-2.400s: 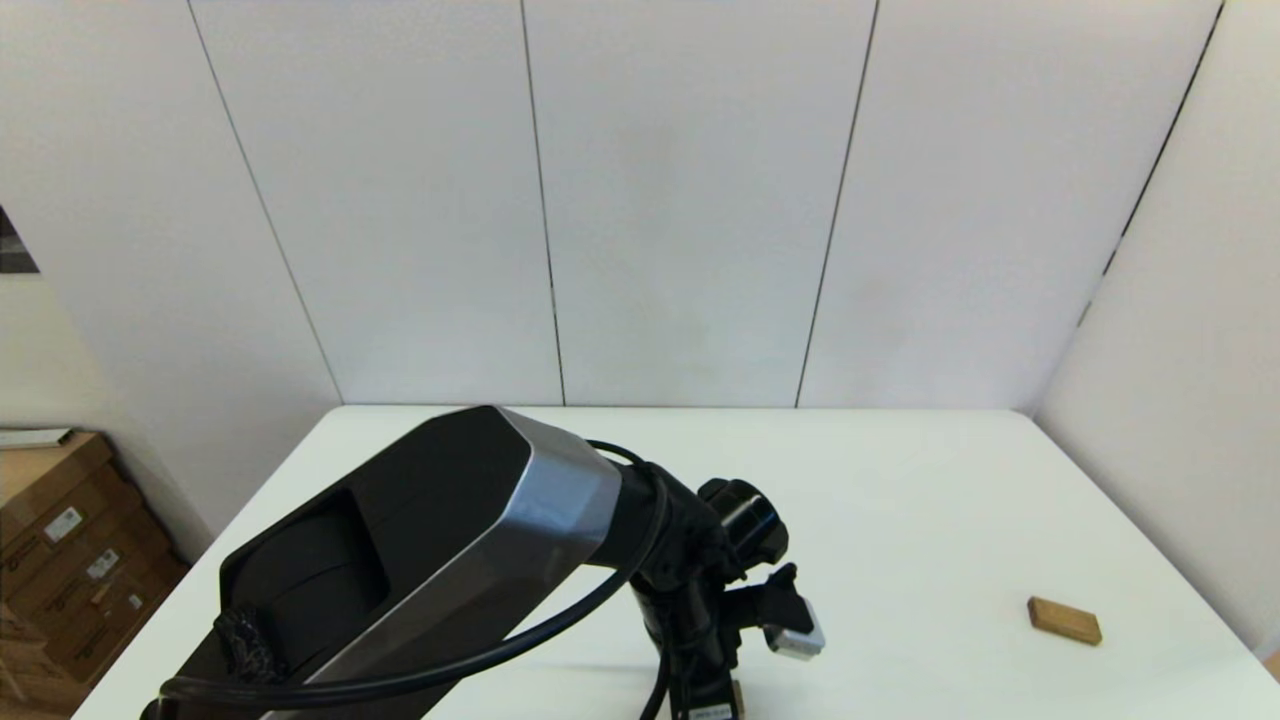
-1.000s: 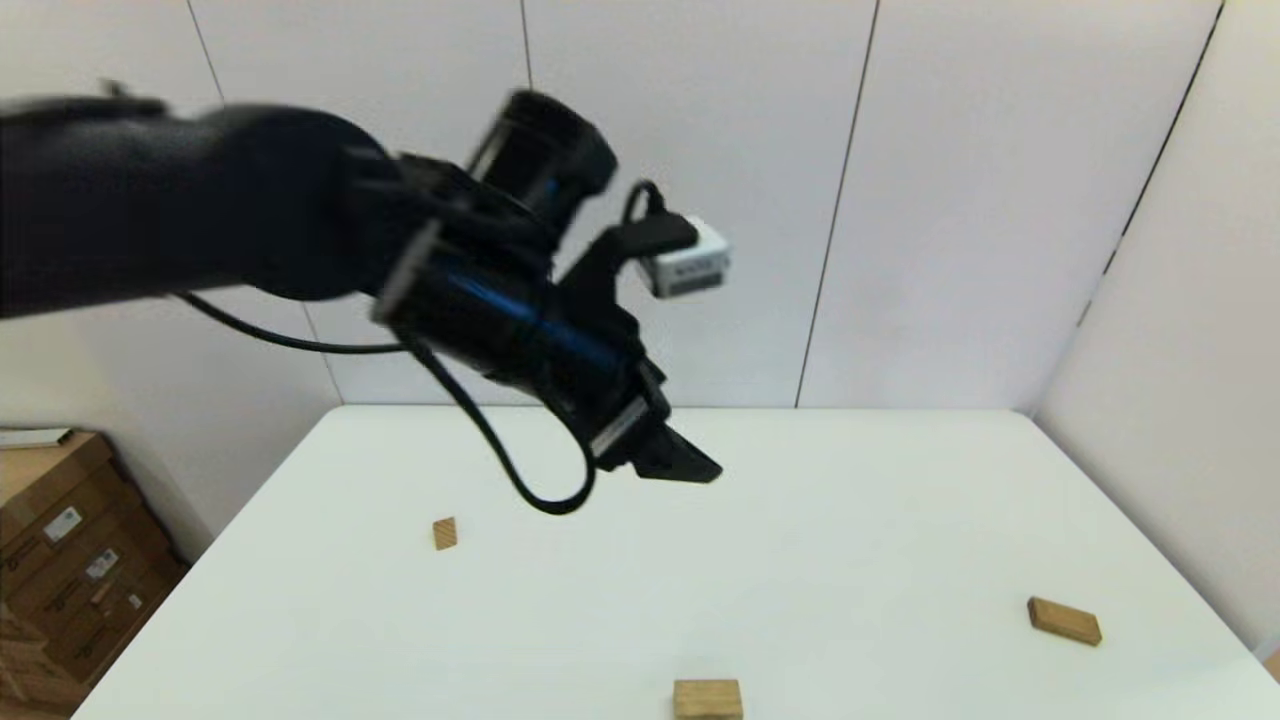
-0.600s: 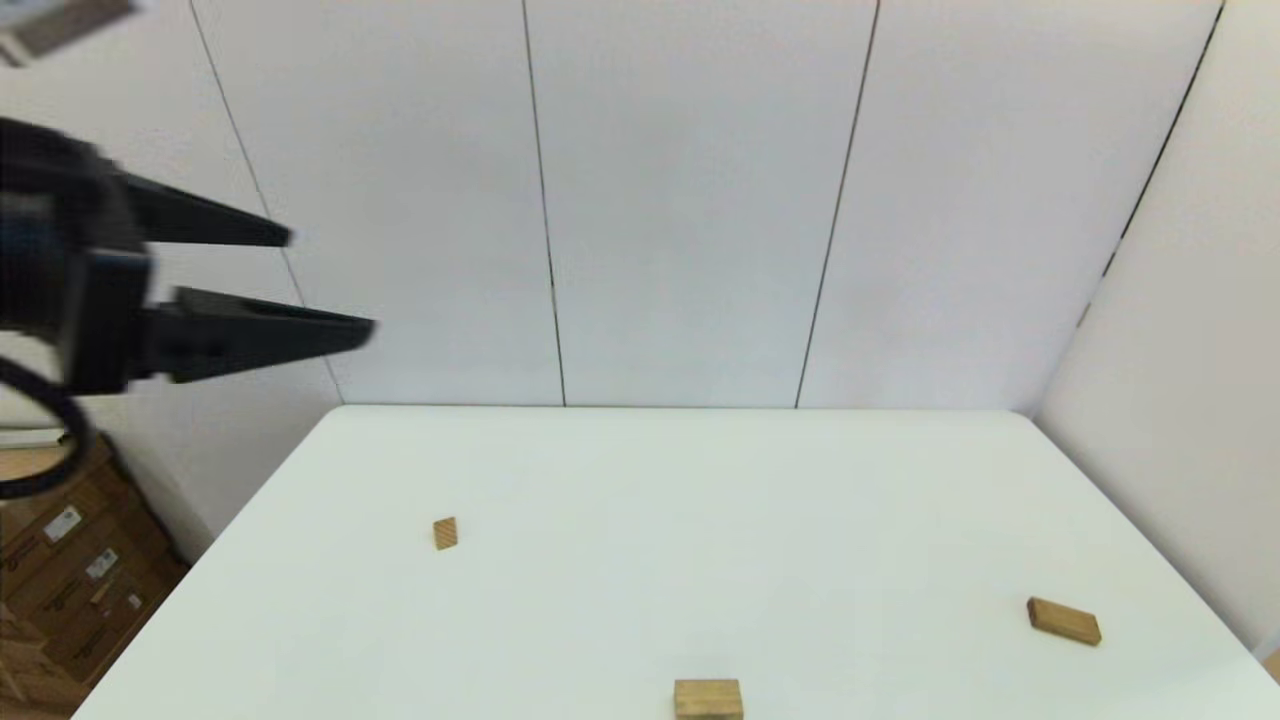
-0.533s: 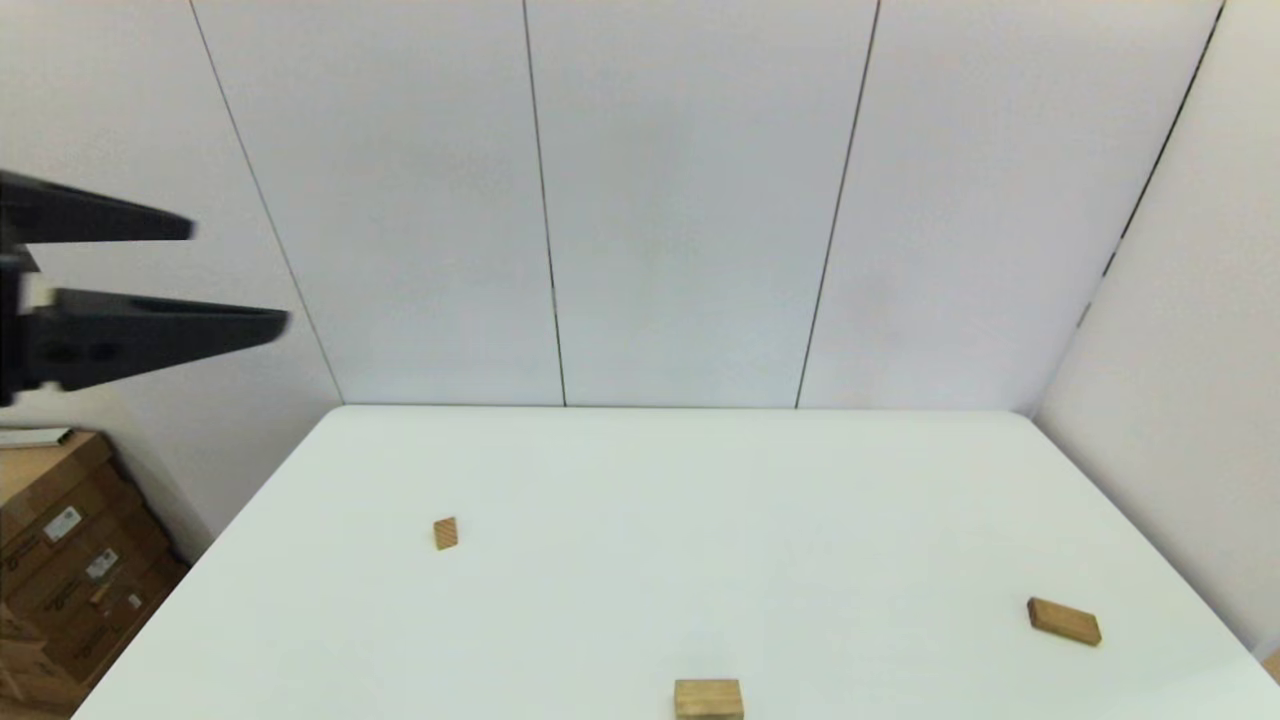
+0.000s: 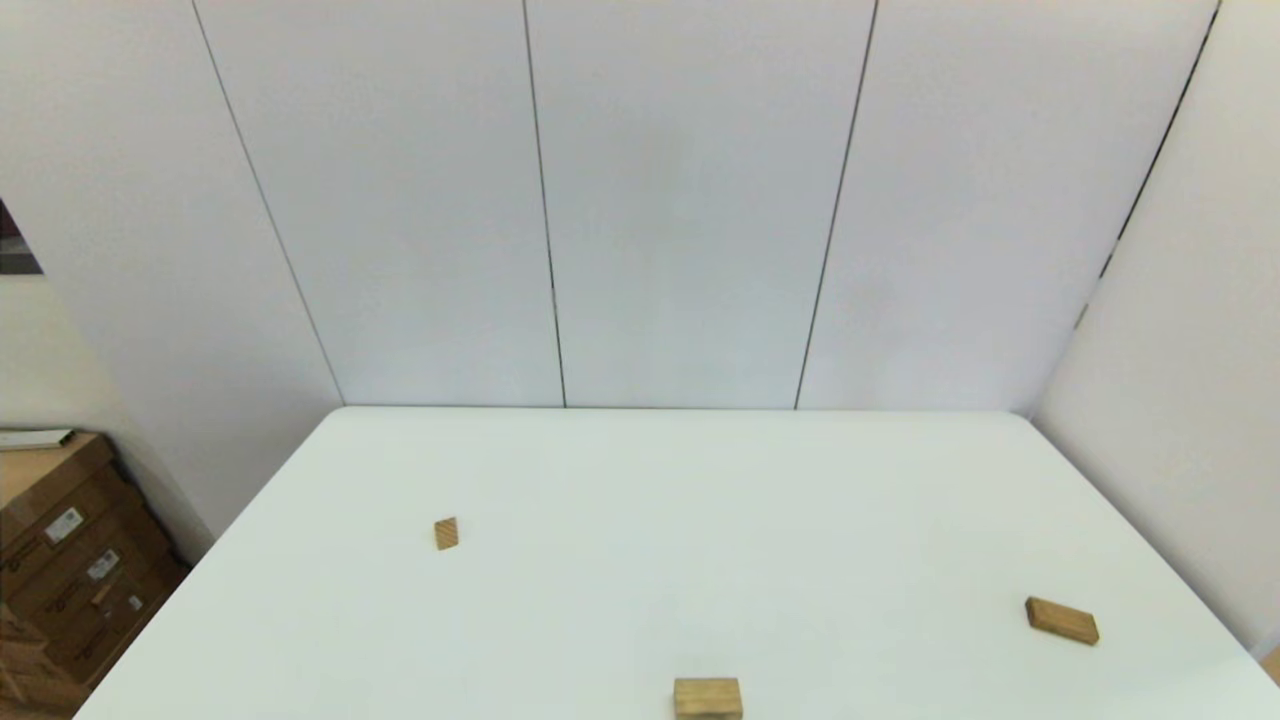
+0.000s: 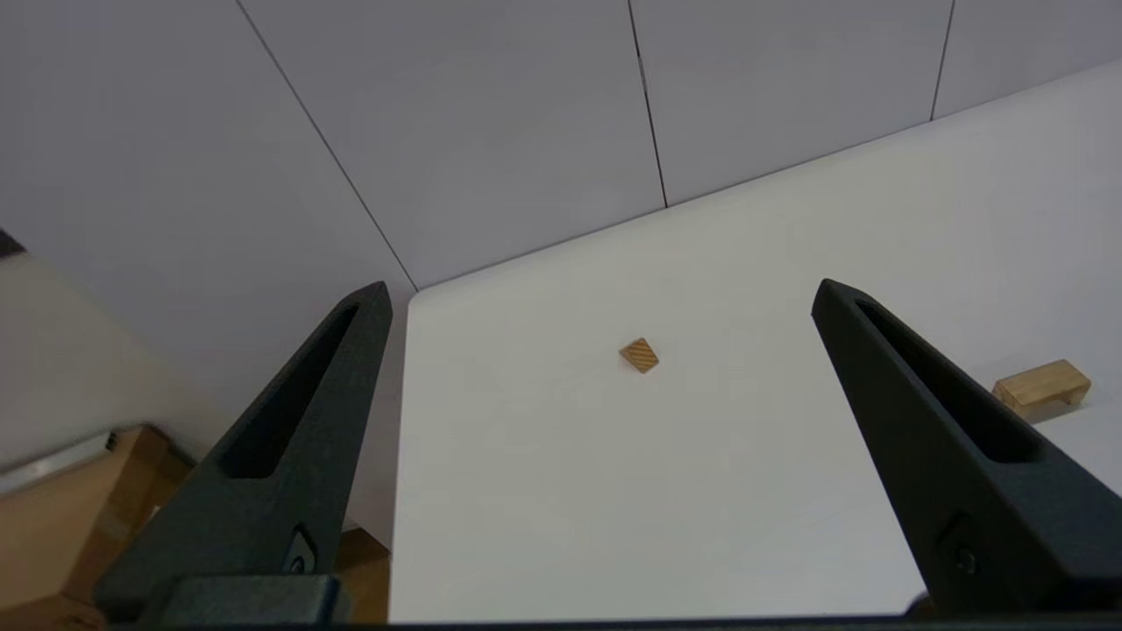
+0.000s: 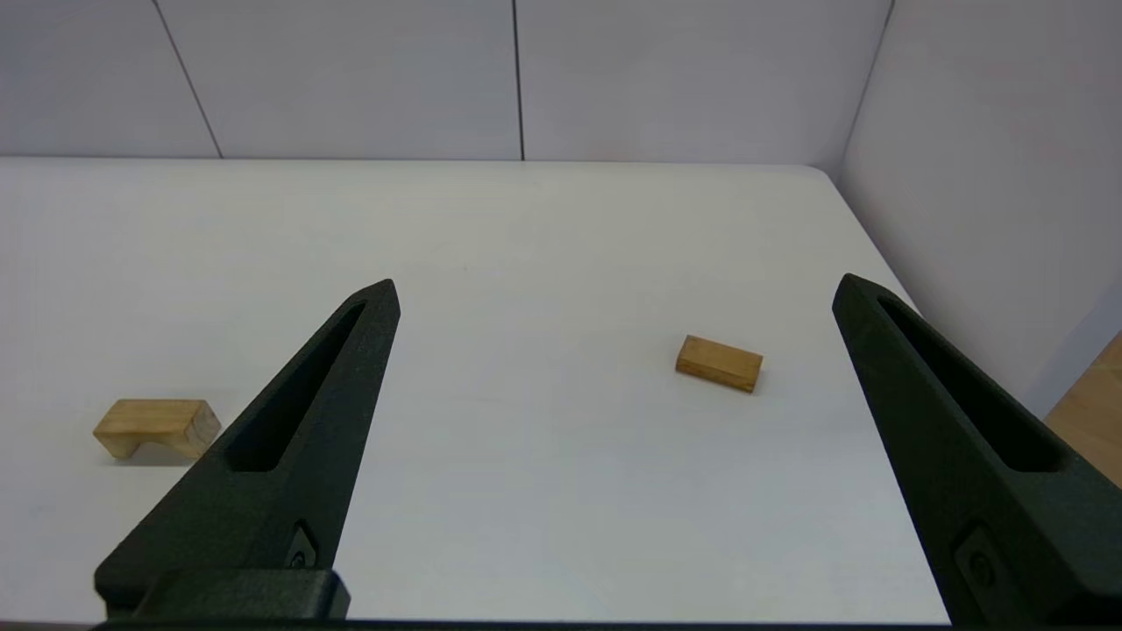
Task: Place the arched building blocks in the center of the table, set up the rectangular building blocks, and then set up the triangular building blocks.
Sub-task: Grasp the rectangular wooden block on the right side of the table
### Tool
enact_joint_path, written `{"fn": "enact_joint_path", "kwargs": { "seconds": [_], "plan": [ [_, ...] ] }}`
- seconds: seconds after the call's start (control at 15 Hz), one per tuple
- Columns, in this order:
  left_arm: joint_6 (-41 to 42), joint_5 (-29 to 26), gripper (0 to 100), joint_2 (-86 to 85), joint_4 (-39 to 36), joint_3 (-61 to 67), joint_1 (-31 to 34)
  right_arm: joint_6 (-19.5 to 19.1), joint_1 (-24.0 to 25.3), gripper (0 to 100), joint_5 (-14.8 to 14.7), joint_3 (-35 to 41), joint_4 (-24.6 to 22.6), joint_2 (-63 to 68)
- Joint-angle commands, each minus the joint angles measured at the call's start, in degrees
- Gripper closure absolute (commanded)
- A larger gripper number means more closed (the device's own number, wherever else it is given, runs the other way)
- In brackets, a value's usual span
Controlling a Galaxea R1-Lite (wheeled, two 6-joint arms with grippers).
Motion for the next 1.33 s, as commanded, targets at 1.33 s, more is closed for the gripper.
{"fn": "enact_joint_path", "kwargs": {
  "seconds": [1.33],
  "plan": [
    [-11.57,8.48,0,-26.2,-24.4,46.65,-0.07,-1.3,0.01,0,0.46,0.09,0.16,-0.11]
  ]
}}
